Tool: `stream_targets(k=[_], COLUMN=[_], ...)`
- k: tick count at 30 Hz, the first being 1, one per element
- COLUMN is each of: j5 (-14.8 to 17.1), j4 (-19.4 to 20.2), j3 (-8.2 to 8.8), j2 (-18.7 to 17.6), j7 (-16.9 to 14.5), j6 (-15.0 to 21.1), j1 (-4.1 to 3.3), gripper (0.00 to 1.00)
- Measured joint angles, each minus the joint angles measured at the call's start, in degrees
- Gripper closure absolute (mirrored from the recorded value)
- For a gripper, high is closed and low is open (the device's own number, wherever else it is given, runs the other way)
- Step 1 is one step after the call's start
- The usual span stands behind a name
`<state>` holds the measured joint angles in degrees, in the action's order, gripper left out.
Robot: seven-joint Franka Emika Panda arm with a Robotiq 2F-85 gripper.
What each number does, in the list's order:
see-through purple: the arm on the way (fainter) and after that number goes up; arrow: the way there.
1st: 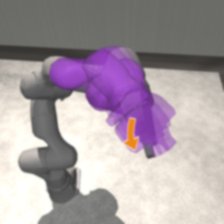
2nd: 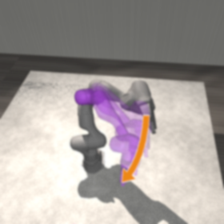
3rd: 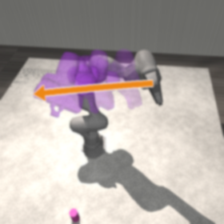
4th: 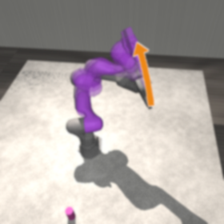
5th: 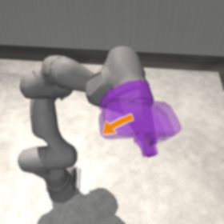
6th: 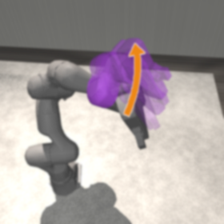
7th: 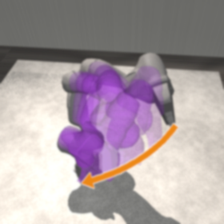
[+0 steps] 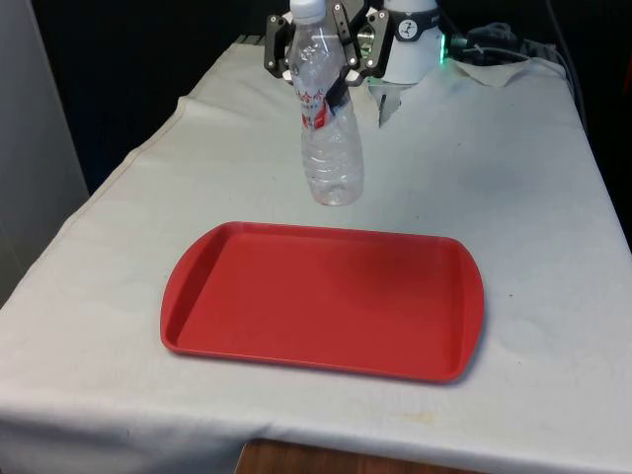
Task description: Place the bottle upright on the tray.
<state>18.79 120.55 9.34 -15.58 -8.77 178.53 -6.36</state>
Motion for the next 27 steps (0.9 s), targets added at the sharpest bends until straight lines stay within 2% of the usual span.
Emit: stream_targets(k=[9, 27], j5=[0.0, 0.0], j4=[0.0, 0.0], j3=[-0.52, -1.26], j2=[-1.0, -2.7], j7=[-0.6, -2.8], j6=[2.8, 5.7], j1=[0.06, 0.06], gripper=[1.0, 1.0])
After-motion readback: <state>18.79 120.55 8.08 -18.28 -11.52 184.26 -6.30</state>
